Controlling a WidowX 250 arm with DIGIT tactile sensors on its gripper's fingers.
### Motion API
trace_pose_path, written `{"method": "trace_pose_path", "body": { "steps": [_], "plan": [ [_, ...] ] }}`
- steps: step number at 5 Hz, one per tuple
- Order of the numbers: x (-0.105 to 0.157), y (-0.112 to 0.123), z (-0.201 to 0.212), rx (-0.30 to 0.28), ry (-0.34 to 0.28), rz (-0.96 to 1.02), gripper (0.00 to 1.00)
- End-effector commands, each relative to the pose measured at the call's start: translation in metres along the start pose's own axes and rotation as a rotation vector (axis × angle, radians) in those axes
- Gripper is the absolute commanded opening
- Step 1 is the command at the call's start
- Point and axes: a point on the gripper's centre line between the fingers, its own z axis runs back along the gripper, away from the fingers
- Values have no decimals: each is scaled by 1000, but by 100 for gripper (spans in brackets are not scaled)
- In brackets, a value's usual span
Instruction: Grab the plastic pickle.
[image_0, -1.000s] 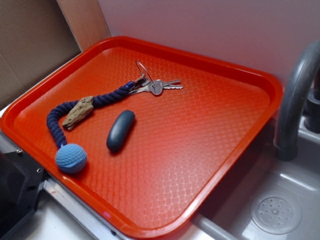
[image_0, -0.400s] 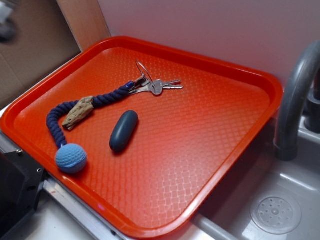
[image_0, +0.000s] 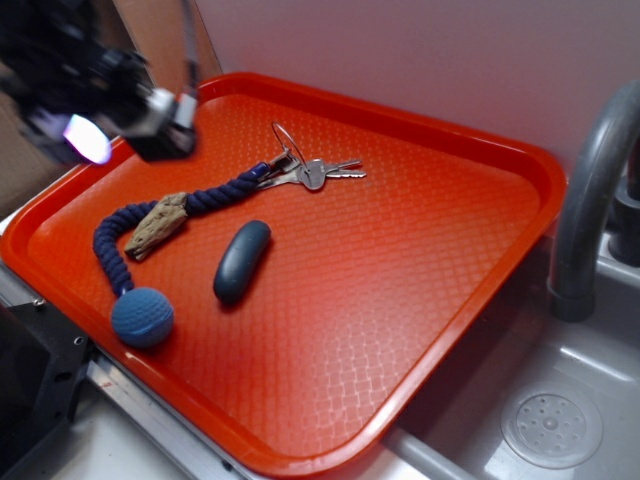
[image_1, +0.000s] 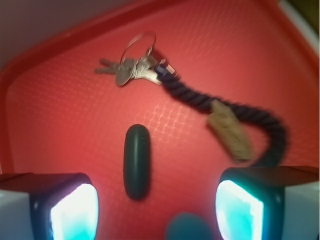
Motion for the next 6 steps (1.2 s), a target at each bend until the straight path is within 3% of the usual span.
{"method": "trace_pose_path", "body": {
  "steps": [1, 2, 3, 4, 5, 6],
  "plan": [
    [8, -7, -66, 66, 80, -71, 100],
    [-11, -16, -104, 128, 161, -160, 98],
    [-18, -19, -108, 146, 153, -177, 0],
    [-22, -22, -104, 151, 144, -198, 0],
    [-12, -19, -66, 76, 183, -292, 0],
    [5, -10, -18, -86, 184, -419, 0]
  ]
}}
